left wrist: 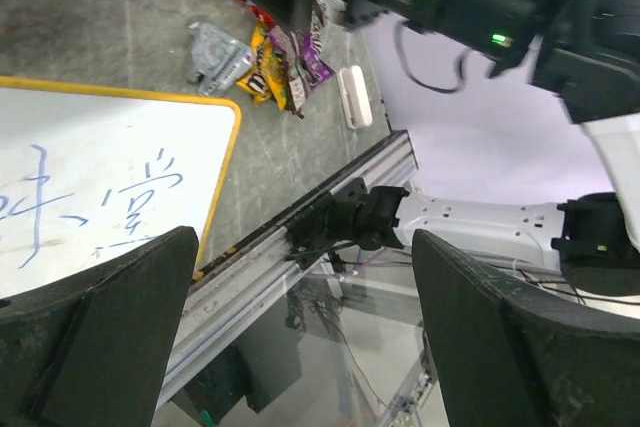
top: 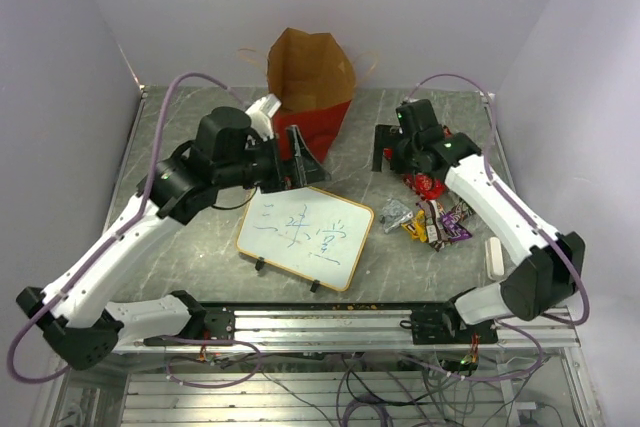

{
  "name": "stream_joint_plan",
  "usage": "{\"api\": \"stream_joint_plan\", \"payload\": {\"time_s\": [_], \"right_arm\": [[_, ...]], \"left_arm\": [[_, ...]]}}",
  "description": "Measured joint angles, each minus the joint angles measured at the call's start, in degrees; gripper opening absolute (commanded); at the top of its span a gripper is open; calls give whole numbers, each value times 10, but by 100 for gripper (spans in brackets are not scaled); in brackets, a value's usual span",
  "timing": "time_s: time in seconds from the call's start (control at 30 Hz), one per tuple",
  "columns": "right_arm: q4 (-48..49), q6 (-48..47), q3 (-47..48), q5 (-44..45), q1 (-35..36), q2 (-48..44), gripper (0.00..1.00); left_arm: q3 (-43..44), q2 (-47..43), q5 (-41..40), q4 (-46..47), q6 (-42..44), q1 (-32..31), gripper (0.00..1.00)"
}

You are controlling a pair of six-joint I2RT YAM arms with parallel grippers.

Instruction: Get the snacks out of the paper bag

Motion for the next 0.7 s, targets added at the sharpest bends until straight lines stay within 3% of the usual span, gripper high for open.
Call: {"api": "stream_joint_plan", "payload": {"time_s": [0.23, 0.37, 0.57, 0.7], "right_arm": [[-174, 6, 90, -45, 0, -103, 100], [-235, 24, 164, -67, 0, -210, 100], [-248, 53, 247, -80, 0, -332, 100], [-233, 69, 256, -80, 0, -358, 100]], "left_arm": [[8, -52, -111, -58, 24, 9, 95], [97, -39, -196, -125, 68, 19, 95], [285, -12, -310, -179, 136, 20, 95], [316, -37, -351, -178, 155, 21, 95]]}}
